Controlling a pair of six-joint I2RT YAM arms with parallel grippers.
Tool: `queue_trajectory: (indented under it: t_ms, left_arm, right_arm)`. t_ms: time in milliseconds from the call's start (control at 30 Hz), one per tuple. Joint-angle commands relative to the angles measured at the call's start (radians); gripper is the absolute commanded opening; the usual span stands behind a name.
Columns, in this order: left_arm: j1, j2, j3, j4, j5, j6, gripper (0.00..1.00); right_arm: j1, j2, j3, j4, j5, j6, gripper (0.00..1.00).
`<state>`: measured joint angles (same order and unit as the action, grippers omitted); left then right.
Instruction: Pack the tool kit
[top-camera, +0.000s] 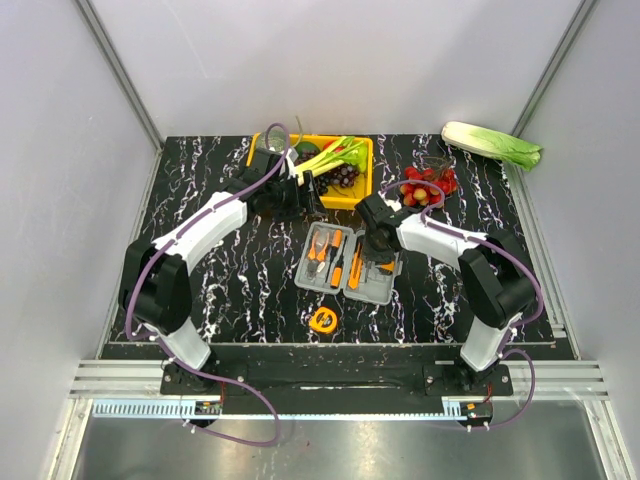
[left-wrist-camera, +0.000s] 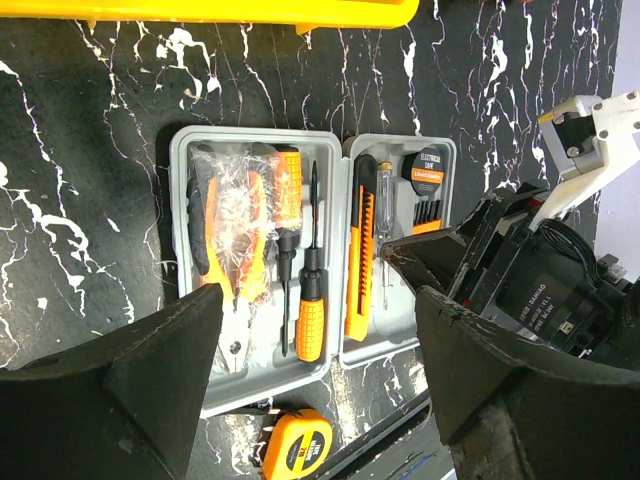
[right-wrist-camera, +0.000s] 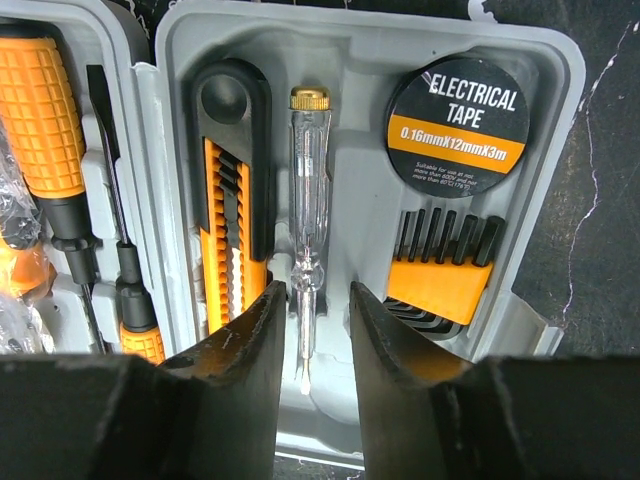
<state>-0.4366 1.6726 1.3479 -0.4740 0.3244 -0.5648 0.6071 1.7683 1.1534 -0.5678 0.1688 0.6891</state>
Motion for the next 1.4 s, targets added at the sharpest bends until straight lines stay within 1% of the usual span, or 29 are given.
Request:
queue_trajectory:
  t_ms: [0,67,133,233,300,433,567,633,733,833,967,1167,1333,1367]
  left_arm:
    - [-0.001,0.004,0.007,0.026,-0.005,0.013,0.8]
    - [-0.001,0.007,0.007,0.026,-0.004,0.013,0.8]
    - [-0.001,0.007,0.011,0.029,0.005,0.016,0.8]
    - [-0.004,0.013,0.013,0.055,0.048,0.02,0.75]
    - [-0.01,0.018,0.014,0.081,0.085,0.029,0.71]
    - [-0.053,0.055,0.059,0.113,0.145,0.062,0.65]
    - [-0.117,0.125,0.109,0.144,0.15,0.078,0.61]
    - [-0.148,0.182,0.154,0.146,0.156,0.08,0.56]
    - [-0.186,0.275,0.22,0.146,0.176,0.08,0.46]
    - [-0.223,0.352,0.272,0.146,0.176,0.085,0.38]
    - [-0.261,0.432,0.304,0.147,0.176,0.085,0.31]
    - [-0.281,0.496,0.303,0.127,0.094,0.069,0.22]
    - [-0.284,0.529,0.301,0.117,0.094,0.083,0.2]
    - [-0.286,0.533,0.301,0.114,0.091,0.083,0.2]
  right_arm:
    - [0.01,0.016,0.034,-0.02,0.005,0.007,0.38]
    - [0.01,0.007,0.035,-0.014,0.003,0.006,0.36]
    - [0.01,-0.01,0.032,-0.006,0.003,0.006,0.31]
    - [0.01,-0.024,0.034,-0.003,0.006,0.004,0.24]
    - [0.008,-0.039,0.025,0.005,0.008,0.006,0.24]
    - [0.008,-0.104,-0.007,0.029,0.011,0.009,0.24]
    - [0.008,-0.167,-0.041,0.034,0.009,0.013,0.25]
    - [0.008,-0.203,-0.067,0.045,-0.003,0.016,0.25]
    - [0.005,-0.25,-0.106,0.046,-0.012,0.032,0.25]
    - [-0.003,-0.279,-0.139,0.046,-0.023,0.05,0.24]
    - [-0.015,-0.285,-0.165,0.046,-0.055,0.059,0.23]
    - [-0.018,-0.268,-0.19,0.086,-0.12,0.059,0.22]
    - [-0.018,-0.219,-0.189,0.134,-0.166,0.041,0.21]
    - [-0.018,-0.207,-0.187,0.143,-0.196,0.038,0.2]
